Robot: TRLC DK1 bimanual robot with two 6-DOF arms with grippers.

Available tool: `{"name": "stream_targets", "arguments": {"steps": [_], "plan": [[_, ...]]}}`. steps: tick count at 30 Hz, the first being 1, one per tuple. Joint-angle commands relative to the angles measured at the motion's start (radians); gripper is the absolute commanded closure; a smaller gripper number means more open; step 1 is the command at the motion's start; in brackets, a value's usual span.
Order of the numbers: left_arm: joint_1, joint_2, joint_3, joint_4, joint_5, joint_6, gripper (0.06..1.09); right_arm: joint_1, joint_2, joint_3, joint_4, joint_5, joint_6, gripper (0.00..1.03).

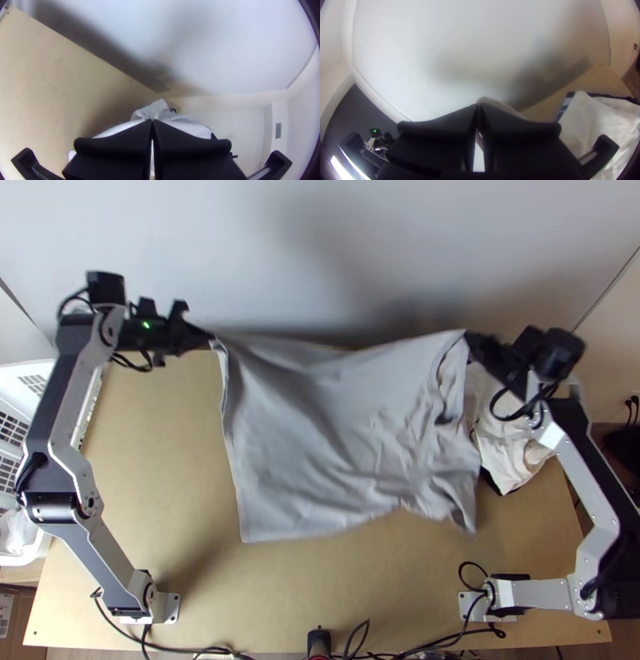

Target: Fold the t-shirt

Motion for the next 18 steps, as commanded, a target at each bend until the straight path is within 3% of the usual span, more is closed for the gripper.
{"name": "stream_targets", "arguments": {"steps": [1,11,18], "plan": [[0.035,0.012,0.085,-0.061,0.042,-0.017,1.05,-0.018,-0.056,0.007,0.017,-0.008,0.007,1.00],[0.021,-0.043,-0.353,-0.017,0.039,0.099,1.05,-0.041,-0.081,-0.292,-0.018,0.010,-0.027,1.00],[-0.016,-0.045,-0.531,-0.029,0.030,0.201,1.05,-0.053,-0.176,-0.446,-0.187,0.027,-0.047,1.00]]}}
